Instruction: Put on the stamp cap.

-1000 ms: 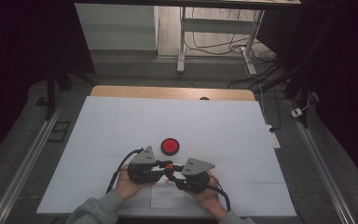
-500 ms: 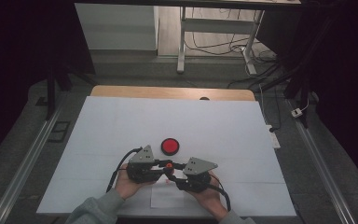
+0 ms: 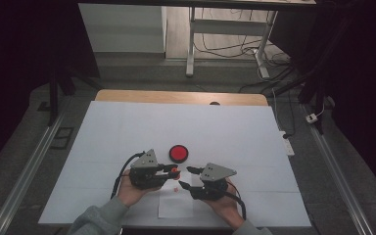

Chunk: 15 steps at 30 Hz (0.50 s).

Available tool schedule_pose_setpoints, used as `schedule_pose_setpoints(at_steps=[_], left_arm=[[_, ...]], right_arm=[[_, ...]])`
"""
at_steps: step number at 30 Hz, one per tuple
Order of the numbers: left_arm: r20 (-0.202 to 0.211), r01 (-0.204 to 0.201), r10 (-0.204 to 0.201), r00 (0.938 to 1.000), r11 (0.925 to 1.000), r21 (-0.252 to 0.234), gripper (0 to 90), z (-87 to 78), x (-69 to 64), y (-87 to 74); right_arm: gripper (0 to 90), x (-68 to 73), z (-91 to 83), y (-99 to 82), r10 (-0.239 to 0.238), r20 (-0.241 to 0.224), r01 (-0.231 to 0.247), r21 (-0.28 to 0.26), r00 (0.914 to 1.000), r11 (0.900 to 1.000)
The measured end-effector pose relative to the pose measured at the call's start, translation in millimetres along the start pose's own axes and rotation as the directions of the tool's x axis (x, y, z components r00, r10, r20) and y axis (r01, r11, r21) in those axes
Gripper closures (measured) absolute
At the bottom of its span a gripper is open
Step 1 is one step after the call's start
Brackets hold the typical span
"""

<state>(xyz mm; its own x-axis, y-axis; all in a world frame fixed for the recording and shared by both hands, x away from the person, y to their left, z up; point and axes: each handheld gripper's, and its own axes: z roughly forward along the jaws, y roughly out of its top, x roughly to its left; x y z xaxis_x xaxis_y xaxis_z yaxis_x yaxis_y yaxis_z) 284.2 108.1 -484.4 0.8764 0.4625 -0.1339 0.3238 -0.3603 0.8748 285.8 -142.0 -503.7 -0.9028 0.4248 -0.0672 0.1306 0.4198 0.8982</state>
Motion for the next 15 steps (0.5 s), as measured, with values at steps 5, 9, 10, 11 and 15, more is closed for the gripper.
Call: schedule_pose_setpoints(at_steps=[5, 9, 10, 11, 15], left_arm=[[-0.005, 0.005, -0.005, 1.0, 1.0, 0.002, 72.8, -1.8, 2.0, -0.1], [-0.009, 0.006, -0.006, 0.9999, 1.0, 0.0, 72.8, -4.3, 2.3, 0.6], [-0.01, 0.005, -0.005, 0.9999, 1.0, -0.001, 72.8, -4.9, 2.5, 0.8], [-0.011, 0.007, -0.007, 0.9999, 1.0, -0.003, 72.8, -5.4, 2.8, 1.0], [-0.017, 0.012, -0.012, 0.9998, 0.9999, -0.004, 72.8, -7.9, 4.2, 1.2]], right_arm=[[41.4, -8.8, -14.7, -3.5, 0.01, 0.033, -0.01, -0.005, 0.9994, 0.9999], [41.2, -17.6, -31.0, -10.3, 0.025, 0.076, -0.026, 0.009, 0.9968, 0.9996], [41.2, -20.1, -35.8, -12.6, 0.027, 0.09, -0.029, 0.014, 0.9955, 0.9995], [41.2, -23.0, -40.7, -14.9, 0.03, 0.1, -0.032, 0.017, 0.9946, 0.9993], [41.0, -33.6, -59.2, -25.0, 0.061, 0.142, -0.065, 0.022, 0.988, 0.9977]])
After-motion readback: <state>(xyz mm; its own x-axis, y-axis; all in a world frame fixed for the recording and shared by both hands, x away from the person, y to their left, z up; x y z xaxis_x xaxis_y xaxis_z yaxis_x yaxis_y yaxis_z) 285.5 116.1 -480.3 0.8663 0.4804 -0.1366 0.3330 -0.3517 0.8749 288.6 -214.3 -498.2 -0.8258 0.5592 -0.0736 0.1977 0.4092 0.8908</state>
